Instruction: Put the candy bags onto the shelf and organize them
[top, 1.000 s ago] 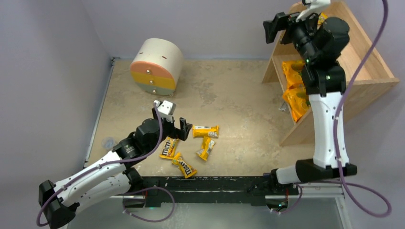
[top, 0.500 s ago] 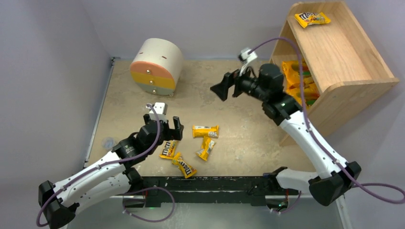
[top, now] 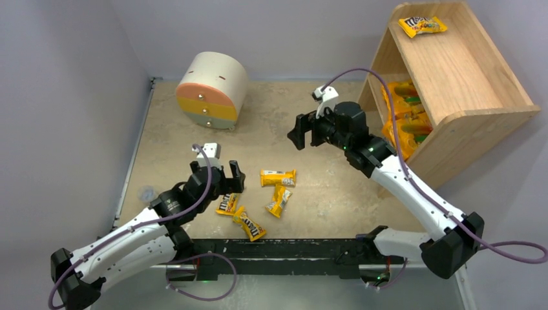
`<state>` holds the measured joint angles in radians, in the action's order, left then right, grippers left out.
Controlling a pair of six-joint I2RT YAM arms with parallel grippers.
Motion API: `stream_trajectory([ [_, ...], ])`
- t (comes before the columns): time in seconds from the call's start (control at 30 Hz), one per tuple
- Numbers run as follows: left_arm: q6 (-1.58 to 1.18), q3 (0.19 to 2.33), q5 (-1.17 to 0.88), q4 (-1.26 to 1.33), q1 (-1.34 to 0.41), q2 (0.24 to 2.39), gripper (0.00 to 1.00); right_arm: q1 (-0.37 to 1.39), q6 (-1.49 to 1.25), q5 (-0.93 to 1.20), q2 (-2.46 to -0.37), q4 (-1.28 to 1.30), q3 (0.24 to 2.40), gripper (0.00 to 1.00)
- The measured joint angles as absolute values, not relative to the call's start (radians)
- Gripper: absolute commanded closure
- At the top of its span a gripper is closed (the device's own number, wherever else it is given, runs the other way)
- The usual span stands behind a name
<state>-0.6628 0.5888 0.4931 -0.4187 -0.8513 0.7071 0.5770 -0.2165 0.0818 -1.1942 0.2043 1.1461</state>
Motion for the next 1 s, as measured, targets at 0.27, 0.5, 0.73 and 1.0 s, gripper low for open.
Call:
stream_trajectory([
  [0.27, -0.716, 0.574, 0.491, -0.483, -0.851, 0.704, 0.00, 0.825, -0.081, 0.093, -1.357, 0.184, 1.077, 0.07],
  [0.5, -0.753, 0.546, 0.487, -0.527, -0.851, 0.655, 0.00, 0.878, 0.146, 0.100, -1.667, 0.161, 1.076, 0.01],
  [0.73, -0.775, 0.524, 0.472, -0.560, -0.851, 0.622, 0.00, 0.868, 0.319, 0.094, -1.819, 0.165, 1.100, 0.06],
  [1.0, -0.790, 0.497, 0.471, -0.570, -0.851, 0.613, 0.00, 0.868, 0.386, 0.122, -1.850, 0.149, 1.129, 0.60],
])
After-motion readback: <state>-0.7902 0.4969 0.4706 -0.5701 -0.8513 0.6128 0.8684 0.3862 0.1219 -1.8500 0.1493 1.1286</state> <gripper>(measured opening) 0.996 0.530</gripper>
